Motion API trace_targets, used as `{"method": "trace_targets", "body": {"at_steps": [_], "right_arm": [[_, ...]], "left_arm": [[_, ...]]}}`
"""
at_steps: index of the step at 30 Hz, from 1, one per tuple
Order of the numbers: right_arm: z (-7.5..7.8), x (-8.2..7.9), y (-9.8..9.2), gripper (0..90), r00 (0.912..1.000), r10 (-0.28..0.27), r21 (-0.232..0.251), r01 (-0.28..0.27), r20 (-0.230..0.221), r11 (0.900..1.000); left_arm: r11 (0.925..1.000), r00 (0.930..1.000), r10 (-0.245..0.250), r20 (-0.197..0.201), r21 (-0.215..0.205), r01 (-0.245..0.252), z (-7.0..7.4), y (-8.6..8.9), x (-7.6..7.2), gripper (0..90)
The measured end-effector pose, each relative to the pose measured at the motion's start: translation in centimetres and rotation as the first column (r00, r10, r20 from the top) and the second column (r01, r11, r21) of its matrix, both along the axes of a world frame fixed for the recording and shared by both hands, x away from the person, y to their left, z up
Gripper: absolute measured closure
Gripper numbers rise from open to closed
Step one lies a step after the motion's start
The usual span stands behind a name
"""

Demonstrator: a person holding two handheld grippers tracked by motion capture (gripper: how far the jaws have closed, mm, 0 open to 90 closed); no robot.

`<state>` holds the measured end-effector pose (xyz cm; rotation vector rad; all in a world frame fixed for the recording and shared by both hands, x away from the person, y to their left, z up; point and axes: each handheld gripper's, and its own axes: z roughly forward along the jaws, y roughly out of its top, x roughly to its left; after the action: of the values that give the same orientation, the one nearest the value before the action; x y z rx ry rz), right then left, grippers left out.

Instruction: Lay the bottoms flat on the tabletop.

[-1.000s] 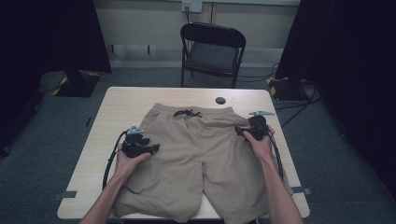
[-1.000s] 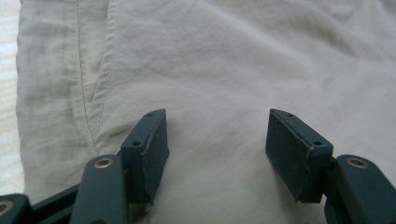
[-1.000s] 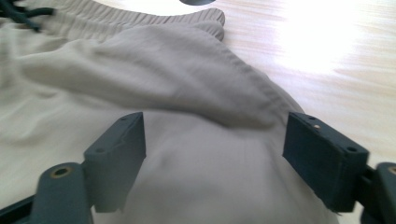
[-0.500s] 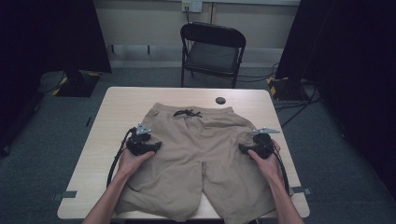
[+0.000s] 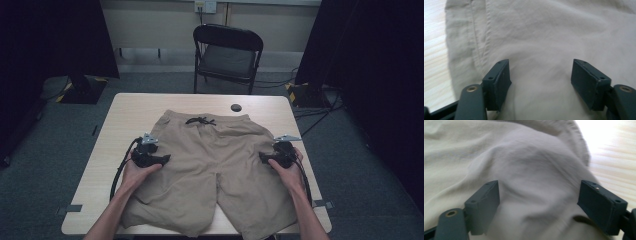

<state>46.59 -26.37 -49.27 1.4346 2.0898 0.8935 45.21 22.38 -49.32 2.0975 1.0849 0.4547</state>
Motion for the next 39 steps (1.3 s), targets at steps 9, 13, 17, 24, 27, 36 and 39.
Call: {"method": "trace_targets", "body": {"at_steps": [9, 13, 17, 24, 27, 36, 39], "right_arm": [[3.3, -3.5, -2.7, 14.7, 0.9961, -0.013, 0.128, 0.002, 0.087, 0.992], [3.8, -5.3, -3.8, 14.9, 0.9963, -0.023, 0.134, 0.012, 0.083, 0.991], [3.3, -7.0, -4.5, 15.1, 0.9968, -0.023, 0.136, 0.012, 0.076, 0.991], [1.6, -10.2, -4.8, 15.5, 0.9991, -0.017, 0.121, 0.012, 0.04, 0.993], [1.0, -11.1, -4.5, 15.5, 0.9998, 0.005, 0.092, -0.007, 0.02, 0.996], [0.1, -12.6, -5.2, 15.3, 0.9998, -0.019, 0.059, 0.02, -0.008, 0.998], [-0.3, -13.2, -5.5, 15.8, 0.9997, -0.019, 0.059, 0.02, -0.013, 0.998]], "left_arm": [[0.9919, 0.9981, -0.018, 0.058, -0.125, 0.025, 3.2, 2.0, -3.0, 23.5], [0.9903, 0.9992, -0.018, 0.035, -0.137, 0.023, 3.6, 2.4, -4.4, 25.6], [0.9834, 0.9985, -0.035, 0.042, -0.176, 0.042, 3.8, 2.5, -6.1, 27.8], [0.9692, 0.9871, -0.157, 0.028, -0.187, 0.16, 3.3, 1.7, -11.0, 30.7], [0.9737, 0.9834, -0.181, 0.011, -0.138, 0.181, 2.1, 1.5, -12.4, 28.5], [0.9866, 0.9854, -0.161, -0.055, 0.018, 0.162, 0.1, 1.3, -13.1, 23.9], [0.984, 0.9848, -0.169, -0.04, 0.051, 0.171, 0.0, 1.2, -13.4, 23.4]]}}
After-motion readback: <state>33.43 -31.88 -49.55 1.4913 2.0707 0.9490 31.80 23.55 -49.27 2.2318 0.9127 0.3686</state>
